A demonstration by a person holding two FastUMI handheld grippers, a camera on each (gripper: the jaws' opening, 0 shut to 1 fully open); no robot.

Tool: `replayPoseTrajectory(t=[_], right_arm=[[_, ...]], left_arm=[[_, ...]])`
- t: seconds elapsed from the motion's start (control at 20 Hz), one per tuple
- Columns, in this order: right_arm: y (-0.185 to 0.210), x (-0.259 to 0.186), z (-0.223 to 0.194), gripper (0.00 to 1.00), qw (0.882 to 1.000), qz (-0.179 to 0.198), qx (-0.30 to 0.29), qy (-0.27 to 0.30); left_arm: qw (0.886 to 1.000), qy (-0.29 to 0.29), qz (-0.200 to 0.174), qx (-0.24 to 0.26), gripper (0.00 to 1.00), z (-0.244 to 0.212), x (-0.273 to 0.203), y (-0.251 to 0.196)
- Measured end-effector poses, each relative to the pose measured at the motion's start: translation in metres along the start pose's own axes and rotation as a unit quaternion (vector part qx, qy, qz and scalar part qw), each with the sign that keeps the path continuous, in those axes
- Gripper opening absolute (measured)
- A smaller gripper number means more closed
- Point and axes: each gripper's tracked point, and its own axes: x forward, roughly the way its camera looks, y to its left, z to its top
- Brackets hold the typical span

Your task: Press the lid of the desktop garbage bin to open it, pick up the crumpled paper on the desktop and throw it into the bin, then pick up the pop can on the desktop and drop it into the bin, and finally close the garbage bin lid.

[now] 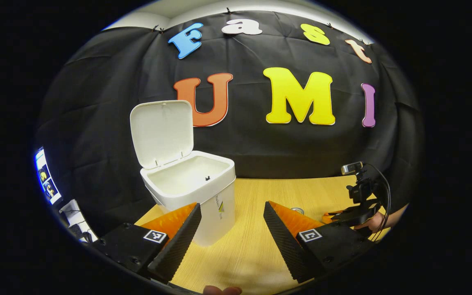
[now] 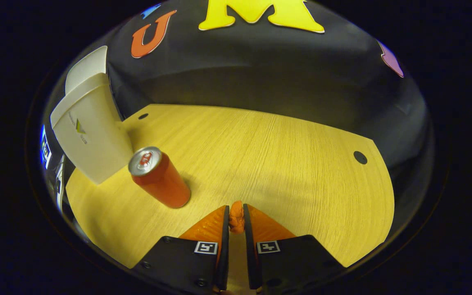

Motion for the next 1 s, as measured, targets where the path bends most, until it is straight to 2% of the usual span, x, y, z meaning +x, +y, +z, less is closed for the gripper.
replayPoseTrajectory(t=[0.1,0.3,0.55,0.8,1.0], right_arm=[[0.011,-0.021,0.020,0.20,1.000,0.004,0.009,-0.021],[0.041,-0.077,0.065,0.20,0.997,0.020,-0.013,-0.071],[0.087,-0.135,0.134,0.20,0.988,0.055,-0.042,-0.139],[0.159,-0.166,0.192,0.19,0.974,0.109,-0.087,-0.178],[0.230,-0.167,0.223,0.19,0.966,0.150,-0.100,-0.183]], left_arm=[[1.000,-0.003,-0.008,0.000,1.00,-0.001,0.002,-0.002],[1.000,-0.010,-0.025,-0.003,1.00,-0.002,0.007,-0.003],[0.999,-0.020,-0.031,-0.002,1.00,0.001,0.010,0.007],[0.999,-0.026,-0.019,-0.013,1.00,0.003,0.009,0.030],[0.999,-0.030,0.006,-0.023,1.00,0.003,-0.001,0.062]])
